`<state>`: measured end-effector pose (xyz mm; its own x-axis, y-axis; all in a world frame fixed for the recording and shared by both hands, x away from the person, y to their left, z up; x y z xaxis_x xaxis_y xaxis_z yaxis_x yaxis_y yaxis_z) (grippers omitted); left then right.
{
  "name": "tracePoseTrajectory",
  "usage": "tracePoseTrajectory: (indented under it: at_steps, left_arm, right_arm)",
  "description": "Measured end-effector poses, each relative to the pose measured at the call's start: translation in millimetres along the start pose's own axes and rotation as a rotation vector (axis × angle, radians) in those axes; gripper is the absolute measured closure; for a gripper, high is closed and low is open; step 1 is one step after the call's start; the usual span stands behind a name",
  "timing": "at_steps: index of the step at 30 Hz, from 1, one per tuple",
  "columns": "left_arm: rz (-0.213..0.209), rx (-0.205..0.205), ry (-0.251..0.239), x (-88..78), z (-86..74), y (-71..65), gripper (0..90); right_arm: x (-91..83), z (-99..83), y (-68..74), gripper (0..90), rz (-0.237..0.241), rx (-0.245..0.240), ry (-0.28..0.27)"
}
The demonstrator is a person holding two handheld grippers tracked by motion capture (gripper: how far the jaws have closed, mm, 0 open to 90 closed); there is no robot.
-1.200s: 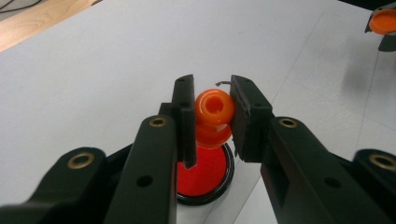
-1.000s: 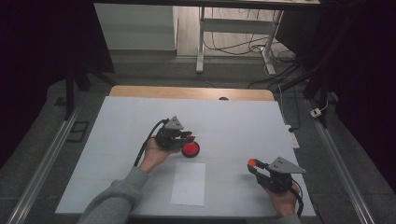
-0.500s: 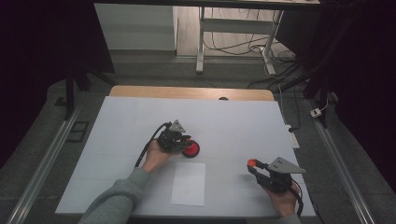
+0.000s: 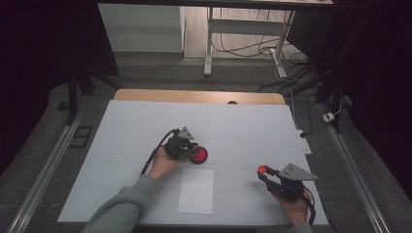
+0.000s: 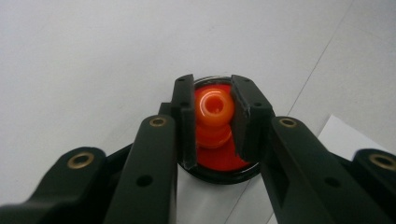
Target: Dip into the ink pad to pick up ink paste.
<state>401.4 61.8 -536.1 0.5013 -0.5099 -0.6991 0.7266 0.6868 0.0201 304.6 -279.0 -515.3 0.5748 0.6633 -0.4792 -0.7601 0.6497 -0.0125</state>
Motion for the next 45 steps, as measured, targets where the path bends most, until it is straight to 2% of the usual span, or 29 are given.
tracePoseTrajectory:
  at_steps: [17, 24, 45]
  left_arm:
    - [0.005, -0.007, -0.014, 0.7, -2.9, -0.8, 73.0]
    - [0.017, 0.008, -0.010, 0.7, -2.3, -2.3, 73.1]
    - [-0.002, -0.002, -0.014, 0.3, -2.6, 0.3, 72.9]
  right_arm:
    - [0.9, -0.4, 0.9, 64.7, -0.003, 0.001, 0.007]
    - [0.8, -0.1, 1.5, 64.7, -0.002, 0.001, 0.002]
    - [0.6, 0.3, 1.1, 64.7, -0.003, 0.002, -0.001]
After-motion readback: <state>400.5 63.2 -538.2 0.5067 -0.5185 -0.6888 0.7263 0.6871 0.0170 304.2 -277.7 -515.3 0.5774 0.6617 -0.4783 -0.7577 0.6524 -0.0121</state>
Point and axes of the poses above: each handheld gripper's, and its own axes: x roughly forward along the jaws, z roughly out of its top, y roughly to its left, the point moved 3 cm from there along x, roughly forward along the jaws, and after that the axes turned 7 degrees about z, right-handed, at the moved point
